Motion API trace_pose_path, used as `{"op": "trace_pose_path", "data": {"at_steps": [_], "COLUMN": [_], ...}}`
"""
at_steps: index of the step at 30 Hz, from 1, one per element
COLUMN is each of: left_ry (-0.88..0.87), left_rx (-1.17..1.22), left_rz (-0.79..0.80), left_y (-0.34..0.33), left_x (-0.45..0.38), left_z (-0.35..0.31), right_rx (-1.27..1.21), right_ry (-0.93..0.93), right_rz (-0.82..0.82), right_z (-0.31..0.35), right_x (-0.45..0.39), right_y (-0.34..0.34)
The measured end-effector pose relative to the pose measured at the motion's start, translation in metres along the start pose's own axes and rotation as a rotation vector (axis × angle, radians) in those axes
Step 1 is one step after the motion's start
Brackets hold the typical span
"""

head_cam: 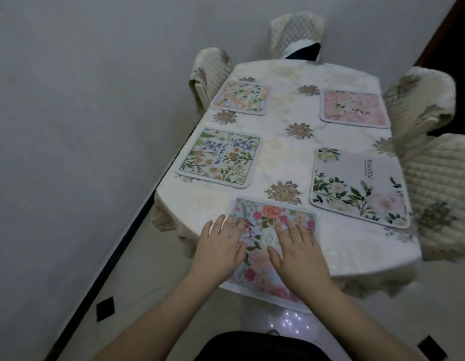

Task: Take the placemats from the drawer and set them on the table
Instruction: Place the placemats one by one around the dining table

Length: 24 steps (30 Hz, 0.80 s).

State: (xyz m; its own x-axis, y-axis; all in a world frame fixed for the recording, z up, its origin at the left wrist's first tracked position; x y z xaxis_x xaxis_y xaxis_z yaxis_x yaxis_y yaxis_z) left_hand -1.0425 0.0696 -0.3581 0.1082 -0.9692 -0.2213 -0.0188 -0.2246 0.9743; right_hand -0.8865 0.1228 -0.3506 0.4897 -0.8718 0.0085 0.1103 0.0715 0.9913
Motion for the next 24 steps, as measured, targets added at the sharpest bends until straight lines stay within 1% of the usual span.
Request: {"op": "trace_pose_path", "data": {"at_steps": [3, 8, 10, 13, 19, 24], "left_ry": [-0.027, -0.046, -0.056, -0.055, -0.109, -0.166], "left_rx": [0.008, -0.019, -0.033, -0.056, -0.014, 0.031], "left_rz": [0.051, 0.158, 0.227, 0.325, 0.396, 0.481], "left_y": [-0.021, -0.063, -0.079, -0.102, -0.135, -0.147], "left_x": [-0.015, -0.029, -0.029, -0.026, -0.032, -0.031], "left_z": [-0.012, -0.019, -0.018, -0.009, 0.019, 0.024], "right_rx": [-0.016, -0.086, -0.094, -0.117, -0.119, -0.073], "right_ry": [-0.039, 0.004, 0.005, -0.025, -0.100, -0.131], "right_rz": [0.037, 0.033, 0.084, 0.128, 0.213, 0.265], "right_z": [-0.024, -0.053, -0.063, -0.074, -0.084, -0.091], "right_x": [-0.006, -0.016, -0.019, -0.024, -0.025, -0.014], "right_y": [-0.013, -0.038, -0.051, -0.067, -0.095, -0.114]}}
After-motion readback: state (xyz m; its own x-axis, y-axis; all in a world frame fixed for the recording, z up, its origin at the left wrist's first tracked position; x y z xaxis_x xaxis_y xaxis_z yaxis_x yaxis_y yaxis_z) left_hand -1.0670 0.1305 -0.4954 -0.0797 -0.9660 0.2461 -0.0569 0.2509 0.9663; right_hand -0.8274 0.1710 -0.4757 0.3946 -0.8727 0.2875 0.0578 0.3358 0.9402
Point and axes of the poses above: each hand's wrist, its own x-axis away from the middle knuckle, its own y-axis out of the back of the hand, z = x × y, the point moved 8 cm from there along -x, towards the middle knuckle, and after that the axes turned 7 degrees about -z, right-handed, at the moved point
